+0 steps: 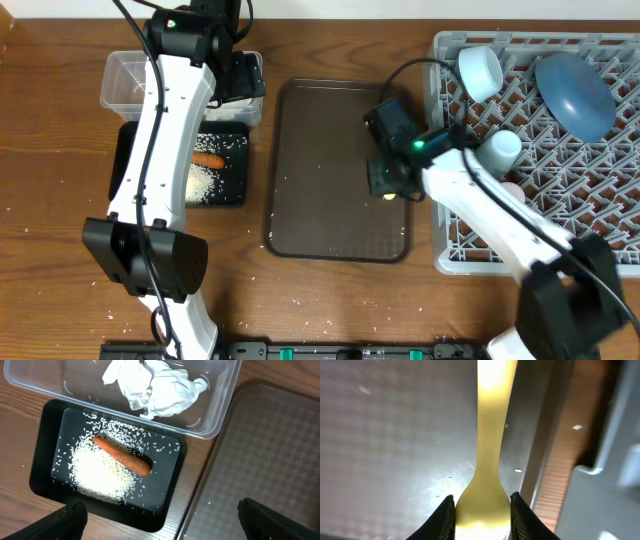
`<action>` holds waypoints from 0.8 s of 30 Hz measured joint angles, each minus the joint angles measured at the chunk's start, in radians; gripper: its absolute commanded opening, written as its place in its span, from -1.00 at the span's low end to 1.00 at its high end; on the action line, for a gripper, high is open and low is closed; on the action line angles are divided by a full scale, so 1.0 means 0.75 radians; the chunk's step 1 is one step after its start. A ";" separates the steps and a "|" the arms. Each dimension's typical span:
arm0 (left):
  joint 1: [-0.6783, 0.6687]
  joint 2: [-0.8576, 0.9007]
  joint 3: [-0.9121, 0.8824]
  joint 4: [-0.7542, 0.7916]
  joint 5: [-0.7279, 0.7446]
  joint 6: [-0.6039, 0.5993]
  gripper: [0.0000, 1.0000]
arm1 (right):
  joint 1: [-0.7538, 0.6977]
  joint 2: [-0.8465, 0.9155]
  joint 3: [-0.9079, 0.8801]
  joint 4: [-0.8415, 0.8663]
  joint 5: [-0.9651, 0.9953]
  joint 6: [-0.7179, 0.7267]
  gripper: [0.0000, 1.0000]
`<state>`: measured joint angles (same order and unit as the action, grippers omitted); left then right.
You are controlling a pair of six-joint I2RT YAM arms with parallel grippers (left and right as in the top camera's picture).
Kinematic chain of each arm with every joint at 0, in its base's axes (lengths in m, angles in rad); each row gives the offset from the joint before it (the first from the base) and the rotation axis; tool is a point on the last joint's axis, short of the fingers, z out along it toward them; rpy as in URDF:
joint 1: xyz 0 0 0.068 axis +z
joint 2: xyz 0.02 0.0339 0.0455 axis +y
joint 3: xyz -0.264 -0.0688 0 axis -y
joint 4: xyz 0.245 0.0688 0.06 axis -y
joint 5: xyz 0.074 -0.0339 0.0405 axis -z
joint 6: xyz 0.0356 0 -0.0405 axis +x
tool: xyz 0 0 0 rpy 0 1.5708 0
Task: Sort waste into correct bins and load items into the dishwasher rack
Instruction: 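Carry the yellow spoon right and insert it upright into the rack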
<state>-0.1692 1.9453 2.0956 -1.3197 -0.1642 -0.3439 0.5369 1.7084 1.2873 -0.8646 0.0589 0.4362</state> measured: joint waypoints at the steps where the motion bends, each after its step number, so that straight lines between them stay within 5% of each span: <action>1: 0.000 0.000 0.000 0.000 0.000 0.000 0.97 | -0.003 -0.034 0.007 -0.017 0.005 -0.003 -0.67; 11: 0.000 0.000 0.000 0.000 0.000 0.000 0.97 | -0.248 -0.251 0.011 -0.265 0.144 -0.054 -0.66; 20: 0.000 0.000 0.000 0.001 0.000 0.000 0.97 | -0.363 -0.240 -0.047 -0.196 0.225 -0.210 -0.60; 24: 0.000 0.000 0.000 0.000 0.000 0.000 0.97 | -0.363 -0.206 -0.097 -0.175 0.263 -0.231 -0.24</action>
<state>-0.1692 1.9453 2.0956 -1.3197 -0.1642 -0.3439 0.2646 1.5539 1.2144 -0.9962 0.2562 0.2626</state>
